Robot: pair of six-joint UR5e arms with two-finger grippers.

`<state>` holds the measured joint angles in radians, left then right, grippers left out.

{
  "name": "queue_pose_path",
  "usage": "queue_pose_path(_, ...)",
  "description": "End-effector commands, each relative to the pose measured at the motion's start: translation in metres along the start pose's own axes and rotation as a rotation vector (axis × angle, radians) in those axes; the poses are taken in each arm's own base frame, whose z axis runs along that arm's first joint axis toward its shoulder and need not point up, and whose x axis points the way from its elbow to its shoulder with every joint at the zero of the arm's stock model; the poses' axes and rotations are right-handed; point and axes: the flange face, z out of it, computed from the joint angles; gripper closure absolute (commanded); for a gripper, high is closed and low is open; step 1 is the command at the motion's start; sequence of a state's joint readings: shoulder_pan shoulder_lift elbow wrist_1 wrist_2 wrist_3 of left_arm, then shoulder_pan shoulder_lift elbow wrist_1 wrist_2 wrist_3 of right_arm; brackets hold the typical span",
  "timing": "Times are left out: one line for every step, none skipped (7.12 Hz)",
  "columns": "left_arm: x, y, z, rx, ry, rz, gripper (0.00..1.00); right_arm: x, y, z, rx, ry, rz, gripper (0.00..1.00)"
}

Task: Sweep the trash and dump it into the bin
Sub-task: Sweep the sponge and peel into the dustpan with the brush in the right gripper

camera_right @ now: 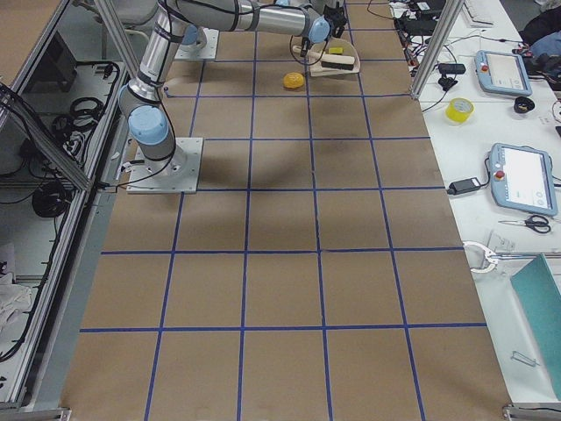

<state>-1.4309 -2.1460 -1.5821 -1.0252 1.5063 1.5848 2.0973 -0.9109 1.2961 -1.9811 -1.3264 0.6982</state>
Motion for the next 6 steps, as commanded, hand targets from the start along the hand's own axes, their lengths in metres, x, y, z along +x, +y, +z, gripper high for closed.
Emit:
queue_pose_path(0.003,0.003,-0.004,-0.001,0.0,0.025,1.0,0.025,-0.005,-0.024,-0.013,0.091,-0.044,1.0)
queue_pose_path(0.012,0.003,-0.009,-0.001,0.0,0.047,1.0,0.044,-0.015,-0.035,-0.017,0.143,-0.062,1.0)
queue_pose_path(0.024,0.005,-0.008,-0.004,0.012,0.07,1.0,0.061,-0.014,-0.047,-0.038,0.2,-0.043,1.0)
queue_pose_path(0.045,0.0,-0.002,-0.001,0.037,0.077,1.0,0.072,-0.011,-0.06,-0.053,0.214,-0.023,1.0)
queue_pose_path(0.066,-0.001,-0.001,0.001,0.046,0.077,1.0,0.078,0.001,-0.065,-0.055,0.216,-0.002,1.0)
queue_pose_path(0.078,-0.001,-0.004,0.0,0.051,0.08,1.0,0.091,0.02,-0.067,-0.056,0.221,0.035,1.0)
